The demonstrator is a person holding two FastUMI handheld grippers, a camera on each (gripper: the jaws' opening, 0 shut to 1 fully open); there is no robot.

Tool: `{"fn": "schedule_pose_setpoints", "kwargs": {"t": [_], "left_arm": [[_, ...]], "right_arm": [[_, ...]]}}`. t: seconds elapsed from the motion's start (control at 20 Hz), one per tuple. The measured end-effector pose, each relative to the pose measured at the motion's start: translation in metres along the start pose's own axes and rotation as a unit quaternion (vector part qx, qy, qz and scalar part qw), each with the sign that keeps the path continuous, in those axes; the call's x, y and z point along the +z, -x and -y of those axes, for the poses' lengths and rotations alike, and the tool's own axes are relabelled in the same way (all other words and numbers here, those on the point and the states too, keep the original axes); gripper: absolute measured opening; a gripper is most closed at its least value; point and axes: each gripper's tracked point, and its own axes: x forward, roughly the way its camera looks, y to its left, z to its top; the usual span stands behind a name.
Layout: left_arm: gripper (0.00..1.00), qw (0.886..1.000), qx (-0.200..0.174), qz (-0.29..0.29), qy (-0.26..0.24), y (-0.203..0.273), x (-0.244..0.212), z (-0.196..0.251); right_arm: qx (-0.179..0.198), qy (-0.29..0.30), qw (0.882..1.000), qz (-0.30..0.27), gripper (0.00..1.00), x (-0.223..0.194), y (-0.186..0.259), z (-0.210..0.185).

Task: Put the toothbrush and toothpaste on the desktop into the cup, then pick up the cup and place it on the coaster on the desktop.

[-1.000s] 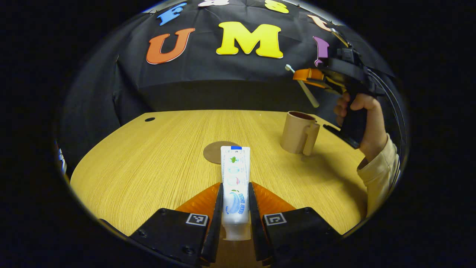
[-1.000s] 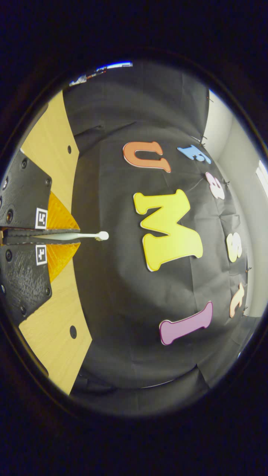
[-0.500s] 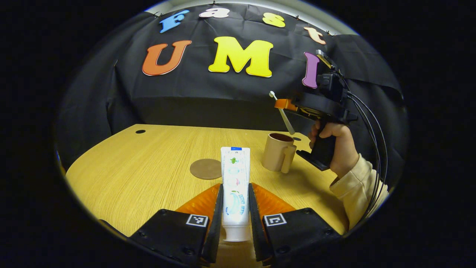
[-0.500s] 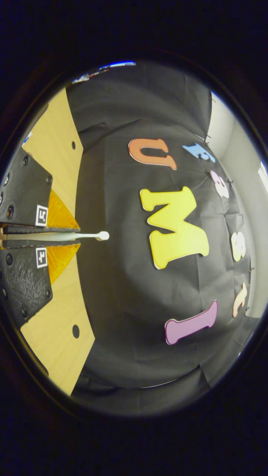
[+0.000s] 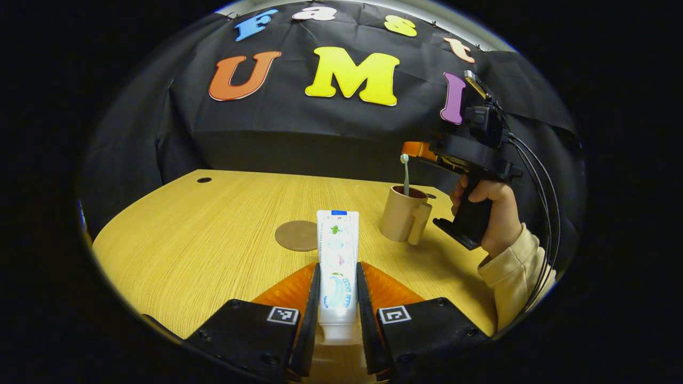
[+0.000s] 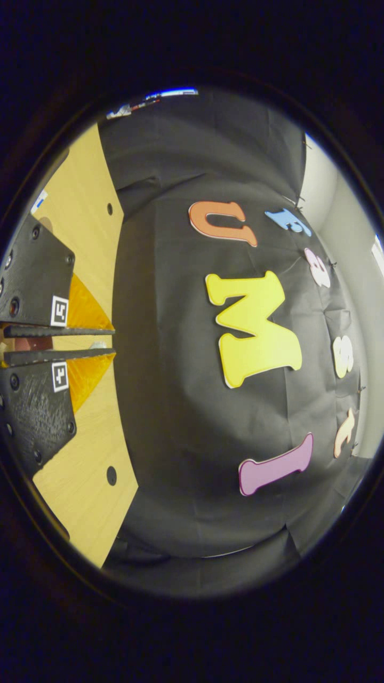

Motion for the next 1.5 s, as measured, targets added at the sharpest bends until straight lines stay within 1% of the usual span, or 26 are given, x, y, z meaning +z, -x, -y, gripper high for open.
{"fn": "schedule_pose_setpoints", "kwargs": {"t": [0.05,0.1,0.2,0.25,0.3,0.35,0.4,0.45,0.6,0.75,0.9,0.95,1.0,1.1,1.2,1.25,1.3,1.4,1.5], "left_arm": [[0.40,1.000,0.001,0.002,0.001,-0.001,0.003,0.000],[0.40,1.000,0.001,0.004,0.001,-0.003,0.006,-0.001],[0.40,1.000,0.004,0.013,0.003,-0.007,0.016,-0.001],[0.40,1.000,0.005,0.020,0.003,-0.010,0.025,0.000],[0.41,1.000,0.007,0.028,0.003,-0.013,0.035,0.001],[0.40,0.999,0.008,0.040,0.002,-0.017,0.045,0.003],[0.40,0.999,0.008,0.049,0.000,-0.021,0.055,0.007],[0.40,0.998,0.005,0.056,-0.006,-0.025,0.066,0.014],[0.40,0.997,-0.001,0.078,-0.018,-0.042,0.091,0.035],[0.40,0.995,-0.011,0.089,-0.030,-0.063,0.113,0.062],[0.40,0.995,-0.031,0.093,-0.030,-0.086,0.129,0.085],[0.40,0.994,-0.042,0.095,-0.027,-0.095,0.135,0.093],[0.40,0.994,-0.047,0.096,-0.024,-0.103,0.141,0.099],[0.40,0.994,-0.043,0.097,-0.022,-0.122,0.150,0.103],[0.40,0.995,-0.044,0.093,-0.021,-0.136,0.156,0.111],[0.40,0.994,-0.049,0.093,-0.019,-0.143,0.158,0.118],[0.40,0.994,-0.054,0.091,-0.021,-0.149,0.160,0.124],[0.40,0.994,-0.064,0.092,-0.019,-0.160,0.162,0.136],[0.40,0.993,-0.066,0.091,-0.028,-0.169,0.158,0.141]], "right_arm": [[-0.003,0.006,1.000,0.001,0.13,0.001,0.003,0.002],[-0.005,0.008,1.000,0.007,0.06,0.002,0.007,0.003],[0.007,0.011,1.000,0.015,0.20,0.007,0.020,-0.001],[0.004,0.018,1.000,0.019,0.42,0.007,0.026,0.003],[0.005,0.022,0.999,0.026,0.51,0.010,0.035,0.005],[0.004,0.023,0.999,0.031,0.72,0.010,0.042,0.008],[0.001,0.024,0.999,0.034,0.84,0.010,0.052,0.013],[-0.006,0.029,0.999,0.035,0.99,0.009,0.057,0.019],[-0.030,0.044,0.998,0.037,0.98,0.006,0.077,0.041],[-0.046,0.041,0.998,0.031,0.98,-0.001,0.097,0.063],[-0.086,0.052,0.994,0.033,0.99,-0.010,0.121,0.097],[-0.092,0.041,0.994,0.042,0.98,-0.009,0.126,0.104],[-0.098,0.024,0.994,0.038,0.98,-0.011,0.129,0.111],[-0.090,-0.028,0.995,0.035,0.97,-0.012,0.128,0.116],[-0.095,-0.057,0.994,0.023,0.93,-0.019,0.127,0.125],[-0.102,-0.056,0.993,0.020,0.95,-0.020,0.126,0.129],[-0.106,-0.054,0.993,0.017,0.96,-0.022,0.125,0.129],[-0.100,-0.046,0.994,0.020,0.96,-0.021,0.127,0.121],[-0.093,-0.038,0.995,0.027,0.95,-0.019,0.127,0.114]]}}
